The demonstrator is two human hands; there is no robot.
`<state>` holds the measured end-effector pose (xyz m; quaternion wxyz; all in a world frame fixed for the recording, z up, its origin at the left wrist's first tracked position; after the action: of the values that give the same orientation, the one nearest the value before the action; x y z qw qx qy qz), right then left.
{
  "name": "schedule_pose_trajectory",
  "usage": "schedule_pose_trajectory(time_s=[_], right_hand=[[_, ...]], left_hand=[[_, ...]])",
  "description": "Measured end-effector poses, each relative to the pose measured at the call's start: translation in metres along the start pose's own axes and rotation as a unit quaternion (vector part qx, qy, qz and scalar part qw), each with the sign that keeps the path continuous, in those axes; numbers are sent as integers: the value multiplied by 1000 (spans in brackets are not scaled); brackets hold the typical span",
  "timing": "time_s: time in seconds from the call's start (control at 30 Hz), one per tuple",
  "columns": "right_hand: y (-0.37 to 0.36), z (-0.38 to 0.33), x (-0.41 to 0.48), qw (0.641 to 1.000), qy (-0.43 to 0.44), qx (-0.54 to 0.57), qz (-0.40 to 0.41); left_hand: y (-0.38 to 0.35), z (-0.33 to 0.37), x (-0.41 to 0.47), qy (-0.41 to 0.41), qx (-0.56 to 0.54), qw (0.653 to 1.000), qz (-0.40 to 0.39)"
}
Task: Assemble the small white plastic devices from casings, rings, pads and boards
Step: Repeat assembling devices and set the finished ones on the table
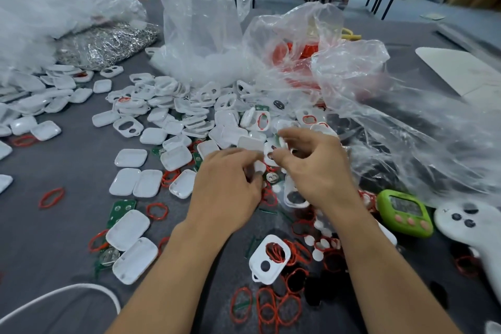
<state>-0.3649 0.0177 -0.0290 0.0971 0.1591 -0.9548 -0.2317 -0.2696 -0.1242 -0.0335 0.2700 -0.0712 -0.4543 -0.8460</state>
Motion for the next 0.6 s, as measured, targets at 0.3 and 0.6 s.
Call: schedule_pose_trajectory(time_s=[0.3,0.6], right_hand=[[-11,9,1,990,-49,132,-30],[-19,11,-3,945,-114,292,-94]], left_hand=[[9,-9,2,107,-242,963,42],[7,-17,3,157,-339,927,47]])
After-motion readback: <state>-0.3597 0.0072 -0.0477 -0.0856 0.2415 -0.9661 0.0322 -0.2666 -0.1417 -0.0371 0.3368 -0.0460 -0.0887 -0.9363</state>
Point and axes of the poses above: each hand's wrist, its own x-axis towards the middle knuckle, its own y-axis out of the back of the hand, z = x × y, the point moved 10 cm from there along x, towards the middle knuckle, and after that the axes turned 1 degree about -y, right-handed, at the moved point
